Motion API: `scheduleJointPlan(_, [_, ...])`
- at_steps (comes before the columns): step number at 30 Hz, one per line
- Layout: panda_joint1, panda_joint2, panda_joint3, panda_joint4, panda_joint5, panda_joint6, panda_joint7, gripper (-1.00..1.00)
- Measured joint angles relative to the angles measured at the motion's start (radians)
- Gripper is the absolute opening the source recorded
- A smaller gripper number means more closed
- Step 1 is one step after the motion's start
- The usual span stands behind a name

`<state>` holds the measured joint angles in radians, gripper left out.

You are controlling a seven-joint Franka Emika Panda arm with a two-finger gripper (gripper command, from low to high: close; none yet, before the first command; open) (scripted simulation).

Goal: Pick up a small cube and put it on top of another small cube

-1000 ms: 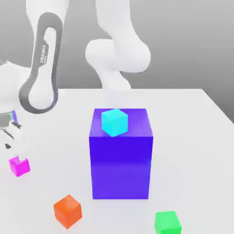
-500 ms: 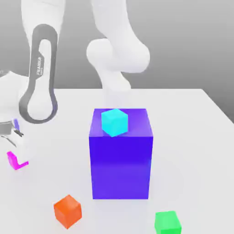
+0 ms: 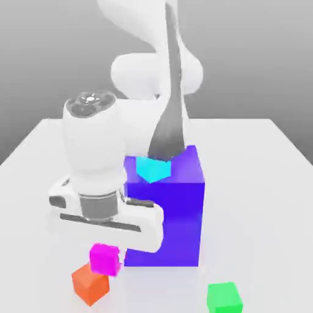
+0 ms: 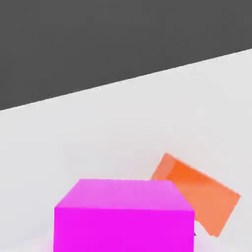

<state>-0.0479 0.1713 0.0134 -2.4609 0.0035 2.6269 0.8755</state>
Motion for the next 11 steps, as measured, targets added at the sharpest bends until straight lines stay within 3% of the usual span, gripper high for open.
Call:
scheduleJointPlan(4, [0.113,0.034,0.083,0.051,-0.039,-0.014,0.084,-1.00])
scheduleJointPlan(7, [0.173,0.151,0.093,0.085,-0.081,0.068,0.134,-1.00])
scheduleJointPlan(8, [0.179,0.170,0.091,0.088,-0.087,0.084,0.139,1.00])
scheduleJointPlan(11, [0.179,0.170,0.091,0.088,-0.087,0.084,0.139,1.00])
